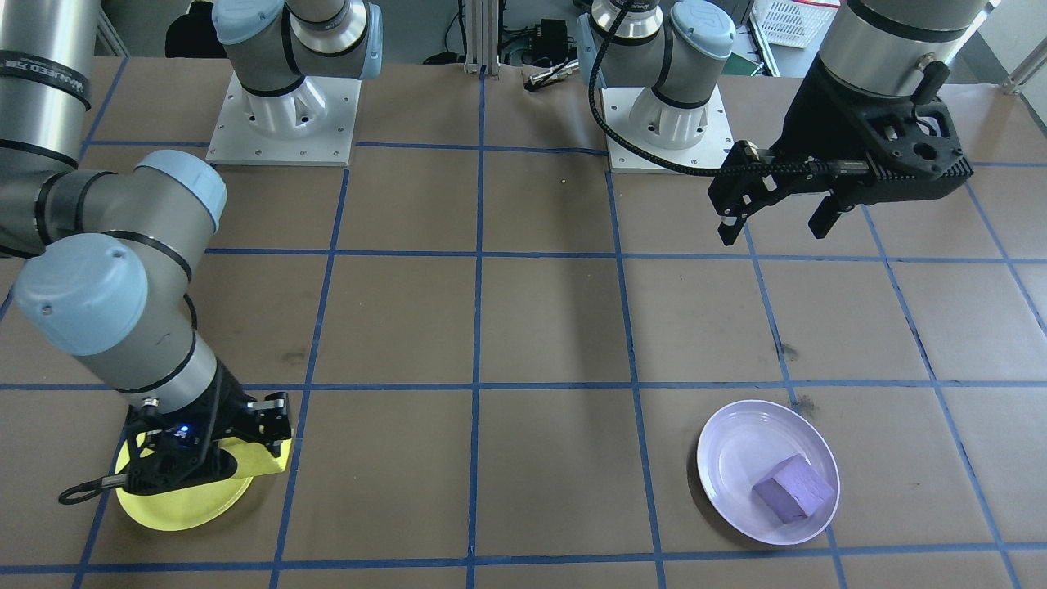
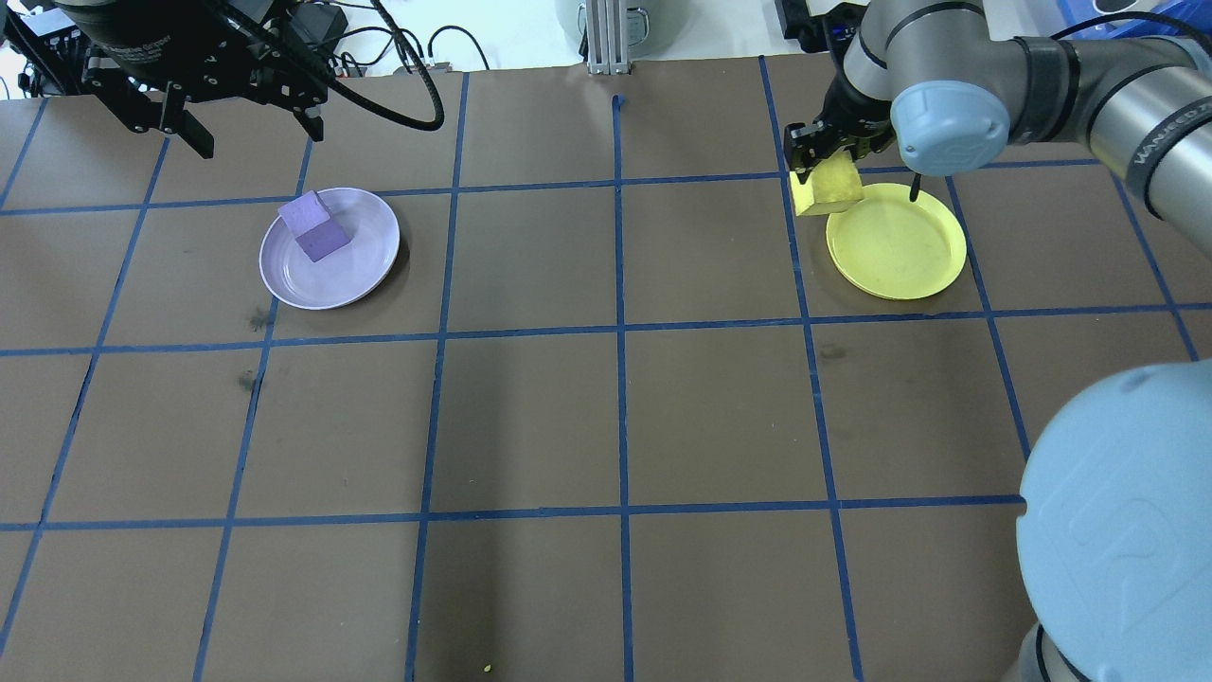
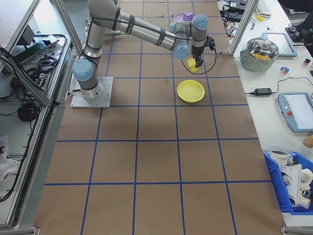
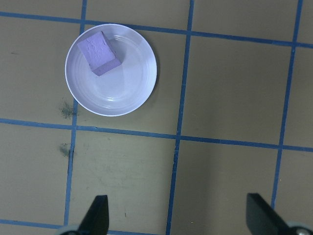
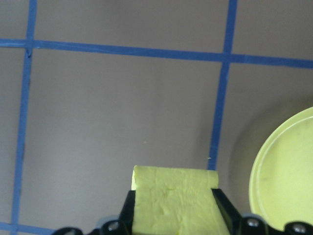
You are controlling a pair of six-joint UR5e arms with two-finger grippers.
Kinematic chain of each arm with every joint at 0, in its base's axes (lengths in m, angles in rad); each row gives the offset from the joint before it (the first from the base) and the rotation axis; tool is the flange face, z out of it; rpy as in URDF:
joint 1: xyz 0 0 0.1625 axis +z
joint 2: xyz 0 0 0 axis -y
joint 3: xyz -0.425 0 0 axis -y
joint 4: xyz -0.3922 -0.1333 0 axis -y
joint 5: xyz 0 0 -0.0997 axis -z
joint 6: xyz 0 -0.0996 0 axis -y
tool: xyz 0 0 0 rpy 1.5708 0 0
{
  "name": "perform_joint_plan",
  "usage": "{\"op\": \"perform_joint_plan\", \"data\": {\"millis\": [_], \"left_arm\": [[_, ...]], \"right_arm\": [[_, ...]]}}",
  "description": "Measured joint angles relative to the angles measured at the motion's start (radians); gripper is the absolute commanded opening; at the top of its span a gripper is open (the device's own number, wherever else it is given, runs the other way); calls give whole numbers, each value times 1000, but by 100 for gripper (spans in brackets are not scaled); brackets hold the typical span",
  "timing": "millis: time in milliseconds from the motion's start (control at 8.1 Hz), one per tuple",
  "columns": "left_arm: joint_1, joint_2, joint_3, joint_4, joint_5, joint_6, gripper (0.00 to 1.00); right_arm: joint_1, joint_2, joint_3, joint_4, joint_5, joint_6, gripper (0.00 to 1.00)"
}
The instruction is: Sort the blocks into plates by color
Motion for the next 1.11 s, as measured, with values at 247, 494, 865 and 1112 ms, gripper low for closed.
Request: {"op": "perform_joint_plan", "data": {"millis": [247,494,865,1112], "left_arm": [[0,0,0,0,1,0,100],[0,1,0,0,0,0,100],[0,1,0,0,1,0,100],[0,1,0,0,0,0,100]], "right_arm": [[-40,34,-3,-54,-138,-172,0],[-49,71,-1,-71,-197,-216,10],[-76,112,8,-43,-215,-227,100],[-87,111,9,-15,-215,-226,100]]}}
